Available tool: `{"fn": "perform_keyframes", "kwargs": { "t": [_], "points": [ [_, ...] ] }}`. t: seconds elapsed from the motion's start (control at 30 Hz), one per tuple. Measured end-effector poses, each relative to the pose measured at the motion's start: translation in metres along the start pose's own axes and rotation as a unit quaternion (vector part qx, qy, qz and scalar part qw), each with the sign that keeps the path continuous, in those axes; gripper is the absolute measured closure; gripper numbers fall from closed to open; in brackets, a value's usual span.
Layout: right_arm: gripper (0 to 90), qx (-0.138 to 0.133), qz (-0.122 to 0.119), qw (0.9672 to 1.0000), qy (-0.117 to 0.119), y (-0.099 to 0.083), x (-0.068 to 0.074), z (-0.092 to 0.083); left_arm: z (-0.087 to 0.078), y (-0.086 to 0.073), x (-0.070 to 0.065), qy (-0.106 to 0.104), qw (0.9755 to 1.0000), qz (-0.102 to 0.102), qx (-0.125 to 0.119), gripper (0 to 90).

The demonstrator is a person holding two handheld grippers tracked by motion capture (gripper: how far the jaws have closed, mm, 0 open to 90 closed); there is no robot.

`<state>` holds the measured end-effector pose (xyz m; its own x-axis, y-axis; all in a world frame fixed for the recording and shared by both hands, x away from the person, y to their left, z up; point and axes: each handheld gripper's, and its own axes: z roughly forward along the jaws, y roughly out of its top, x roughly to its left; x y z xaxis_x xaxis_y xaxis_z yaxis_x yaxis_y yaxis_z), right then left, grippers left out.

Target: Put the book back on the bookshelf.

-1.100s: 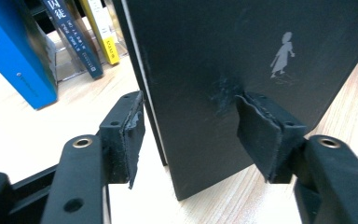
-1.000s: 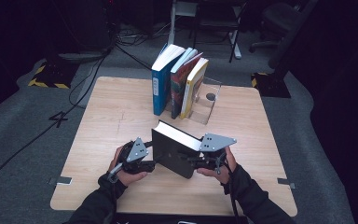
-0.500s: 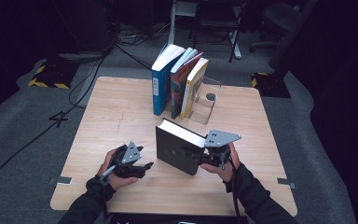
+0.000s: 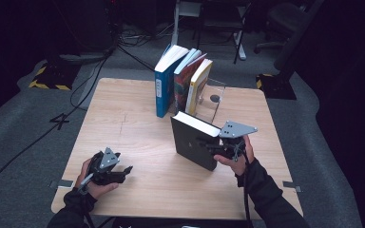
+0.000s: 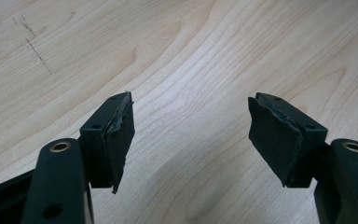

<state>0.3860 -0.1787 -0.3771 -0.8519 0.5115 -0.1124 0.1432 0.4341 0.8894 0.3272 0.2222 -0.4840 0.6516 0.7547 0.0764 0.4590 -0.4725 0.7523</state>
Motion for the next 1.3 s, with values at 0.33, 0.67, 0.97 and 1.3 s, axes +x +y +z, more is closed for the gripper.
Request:
{"fn": "perform_keyframes", "kwargs": {
  "t": [0.33,0.67,0.97,1.3],
  "points": [
    [54.2,0.011,0.016,0.9995,-0.026,0.008,-0.014,0.004,0.012,-0.003,-0.008,0.004,0.9995,0.007,0.029,30.4],
    [54.2,0.013,0.033,0.997,-0.069,0.013,-0.033,0.009,0.019,-0.002,-0.011,-0.005,0.9989,0.016,0.045,29.9],
    [54.2,0.016,0.048,0.9907,-0.126,0.01,-0.062,0.006,0.021,-0.001,-0.012,-0.018,0.9988,0.016,0.043,30.1],
    [54.1,0.003,0.078,0.9826,-0.168,0.008,-0.086,0.008,0.023,-0.001,-0.013,-0.028,0.9988,0.014,0.039,30.3]
  ]
}}
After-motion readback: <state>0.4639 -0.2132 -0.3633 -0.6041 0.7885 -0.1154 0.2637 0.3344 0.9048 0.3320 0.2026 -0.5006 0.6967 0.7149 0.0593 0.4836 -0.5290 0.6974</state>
